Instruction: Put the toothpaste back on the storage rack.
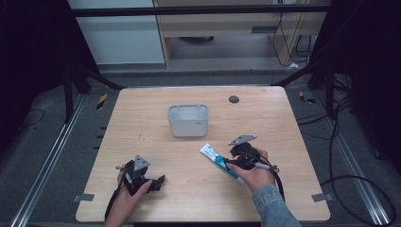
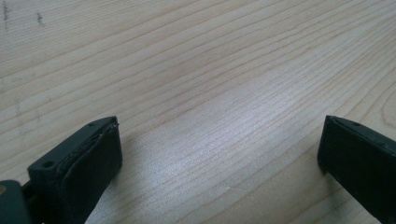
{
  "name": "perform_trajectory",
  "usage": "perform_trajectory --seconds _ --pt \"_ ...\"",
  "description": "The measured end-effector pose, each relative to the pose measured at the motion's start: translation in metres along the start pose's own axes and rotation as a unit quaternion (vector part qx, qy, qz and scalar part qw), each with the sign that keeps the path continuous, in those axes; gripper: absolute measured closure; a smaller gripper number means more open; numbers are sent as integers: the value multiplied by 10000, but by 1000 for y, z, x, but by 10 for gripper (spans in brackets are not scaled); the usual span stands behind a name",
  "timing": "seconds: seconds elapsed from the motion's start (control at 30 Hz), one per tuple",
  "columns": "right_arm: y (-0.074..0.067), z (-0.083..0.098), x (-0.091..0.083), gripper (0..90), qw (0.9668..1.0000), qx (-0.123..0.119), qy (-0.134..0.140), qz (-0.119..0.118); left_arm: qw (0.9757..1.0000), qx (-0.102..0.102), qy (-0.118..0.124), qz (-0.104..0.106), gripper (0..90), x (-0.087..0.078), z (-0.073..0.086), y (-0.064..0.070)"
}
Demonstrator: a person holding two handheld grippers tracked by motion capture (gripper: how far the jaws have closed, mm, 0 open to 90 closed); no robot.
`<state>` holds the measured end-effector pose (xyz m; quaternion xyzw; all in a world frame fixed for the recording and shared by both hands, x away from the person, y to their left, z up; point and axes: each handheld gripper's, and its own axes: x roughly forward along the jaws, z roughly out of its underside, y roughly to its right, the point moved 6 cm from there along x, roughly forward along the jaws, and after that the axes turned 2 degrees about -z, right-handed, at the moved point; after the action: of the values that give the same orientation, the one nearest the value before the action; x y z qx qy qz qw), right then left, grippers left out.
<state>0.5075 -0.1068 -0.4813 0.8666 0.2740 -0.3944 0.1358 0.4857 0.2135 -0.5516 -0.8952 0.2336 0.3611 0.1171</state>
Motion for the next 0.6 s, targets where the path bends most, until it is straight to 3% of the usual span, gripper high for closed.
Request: perform_trajectory --seconds 0.2,0.43,0.6 --pt "-8 -9 7 463 9998 16 -180 -78 10000 10 -10 1 0 0 0 0" --pt "-21 -19 16 502 9990 -154 -386 -154 10000 9 -9 0 0 0 0 0" --pt "-26 -23 23 487 9984 -171 -491 -233 10000 7 -10 -6 0 0 -1 0"
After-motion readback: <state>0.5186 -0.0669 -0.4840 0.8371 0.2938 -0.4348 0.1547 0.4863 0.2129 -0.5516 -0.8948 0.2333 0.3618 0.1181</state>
